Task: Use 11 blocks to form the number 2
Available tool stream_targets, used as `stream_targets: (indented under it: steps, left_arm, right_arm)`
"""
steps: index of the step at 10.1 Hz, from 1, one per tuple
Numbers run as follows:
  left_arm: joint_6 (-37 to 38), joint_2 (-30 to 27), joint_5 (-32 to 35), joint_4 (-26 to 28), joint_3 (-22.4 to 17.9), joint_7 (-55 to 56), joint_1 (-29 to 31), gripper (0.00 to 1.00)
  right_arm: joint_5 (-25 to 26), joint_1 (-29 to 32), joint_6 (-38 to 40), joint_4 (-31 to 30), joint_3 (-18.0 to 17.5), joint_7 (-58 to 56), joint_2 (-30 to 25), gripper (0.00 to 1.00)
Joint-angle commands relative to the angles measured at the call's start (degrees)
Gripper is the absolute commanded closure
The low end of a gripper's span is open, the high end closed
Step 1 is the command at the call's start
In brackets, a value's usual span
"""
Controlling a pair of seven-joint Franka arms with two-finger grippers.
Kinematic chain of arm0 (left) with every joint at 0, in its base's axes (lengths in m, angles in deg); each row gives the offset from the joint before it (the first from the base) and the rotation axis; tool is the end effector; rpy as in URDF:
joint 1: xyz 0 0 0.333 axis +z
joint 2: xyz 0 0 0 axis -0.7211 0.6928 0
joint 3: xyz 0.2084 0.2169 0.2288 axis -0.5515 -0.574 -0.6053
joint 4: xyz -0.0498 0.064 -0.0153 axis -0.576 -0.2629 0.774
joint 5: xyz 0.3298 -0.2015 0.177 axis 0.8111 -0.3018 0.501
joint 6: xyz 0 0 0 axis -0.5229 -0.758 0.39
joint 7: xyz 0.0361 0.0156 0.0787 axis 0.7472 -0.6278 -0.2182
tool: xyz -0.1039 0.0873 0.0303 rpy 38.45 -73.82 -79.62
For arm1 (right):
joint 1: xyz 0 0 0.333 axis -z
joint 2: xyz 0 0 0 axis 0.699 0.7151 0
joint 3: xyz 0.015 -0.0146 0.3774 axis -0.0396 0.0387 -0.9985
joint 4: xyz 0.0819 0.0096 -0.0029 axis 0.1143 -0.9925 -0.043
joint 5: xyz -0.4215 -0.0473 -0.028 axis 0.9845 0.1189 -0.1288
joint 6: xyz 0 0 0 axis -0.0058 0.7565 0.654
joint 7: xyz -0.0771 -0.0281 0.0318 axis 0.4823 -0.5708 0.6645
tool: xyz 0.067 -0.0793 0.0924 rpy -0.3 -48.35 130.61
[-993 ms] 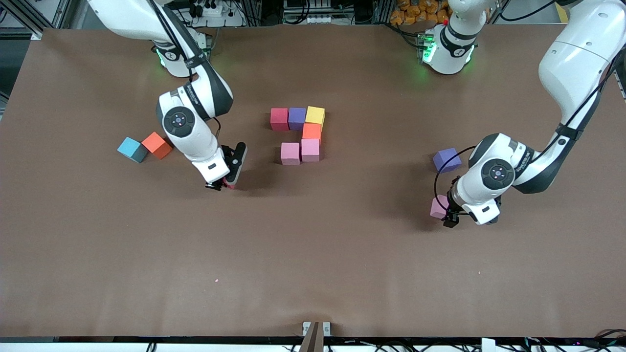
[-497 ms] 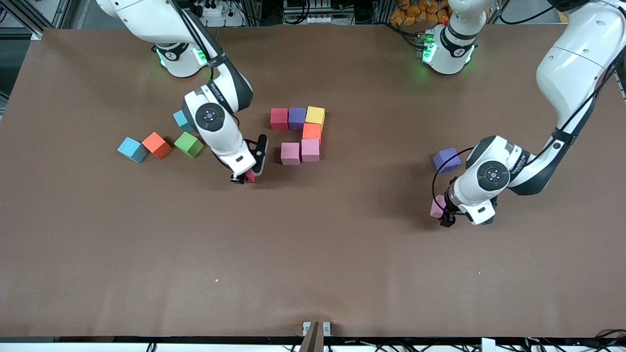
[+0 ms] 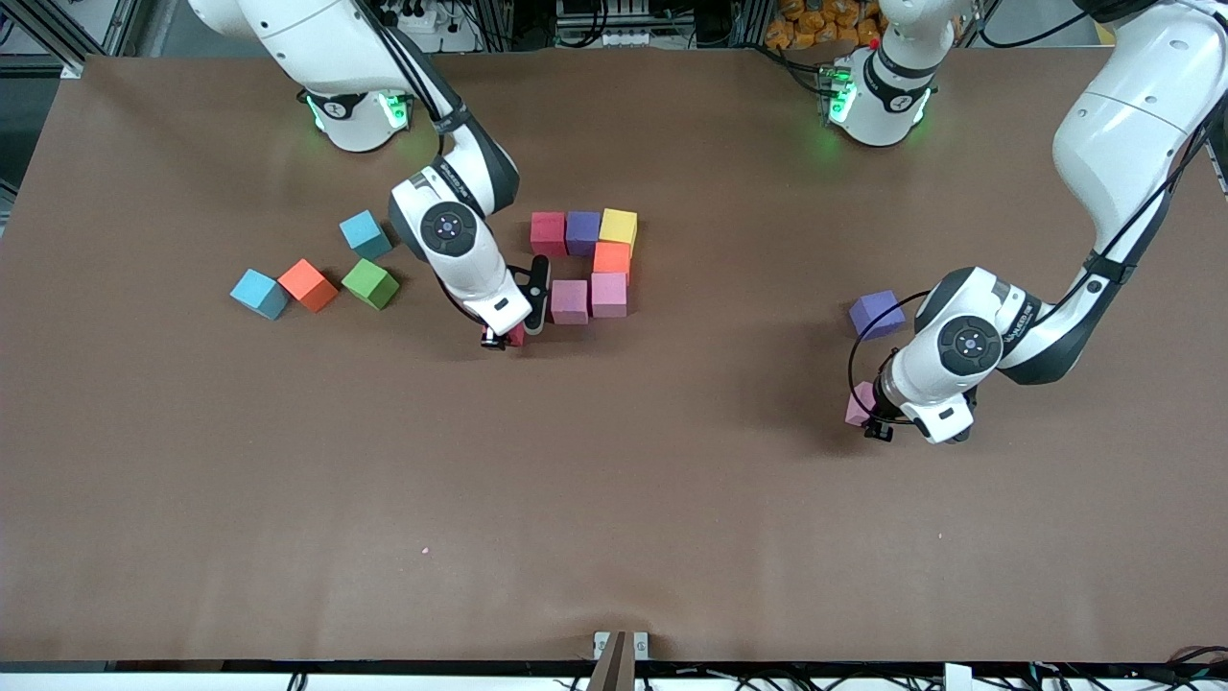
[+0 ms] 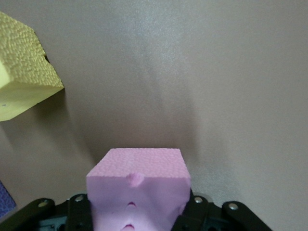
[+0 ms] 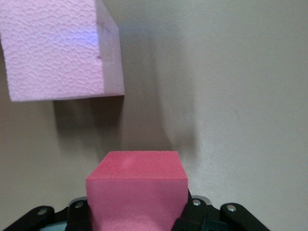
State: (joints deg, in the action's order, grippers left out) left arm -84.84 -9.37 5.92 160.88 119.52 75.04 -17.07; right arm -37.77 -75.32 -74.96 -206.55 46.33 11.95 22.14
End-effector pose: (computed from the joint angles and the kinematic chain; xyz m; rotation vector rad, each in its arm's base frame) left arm 0.6775 -0.1034 0.1854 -2.5079 -1.8274 -0.0346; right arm 0.5014 0.3591 0.1935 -2.2989 -2.1014 0.0216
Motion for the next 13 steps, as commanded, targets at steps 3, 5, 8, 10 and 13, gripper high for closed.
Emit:
stream_targets:
  steps: [3,5,8,10,13]
  left_arm:
    - [0.2,-1.8,1.5,0.3,0.9,0.4,-1.1,0.47]
    - [0.9,-1.8,1.5,0.3,0.9,0.3,-1.1,0.47]
    - [1.1,-1.8,1.5,0.3,1.0,0.5,-1.2,0.47]
    - [1.3,-1.8,1.5,0.3,1.0,0.8,-1.7,0.47]
    - [1.3,-1.8,1.5,0.3,1.0,1.0,-2.1,0.47]
  right_arm:
    - [-0.9,-1.5,0.0,1.0,-1.7,2.4,0.5,0.66]
    - [-1.0,-1.4,0.3,1.0,-2.8,2.4,0.2,0.66]
    - [-1.2,-1.4,0.5,0.8,-3.9,4.8,0.4,0.66]
    - [-1.2,-1.5,0.4,0.8,-4.0,4.8,0.5,0.66]
    - [-1.2,-2.0,0.2,0.8,-4.0,4.8,0.7,0.65]
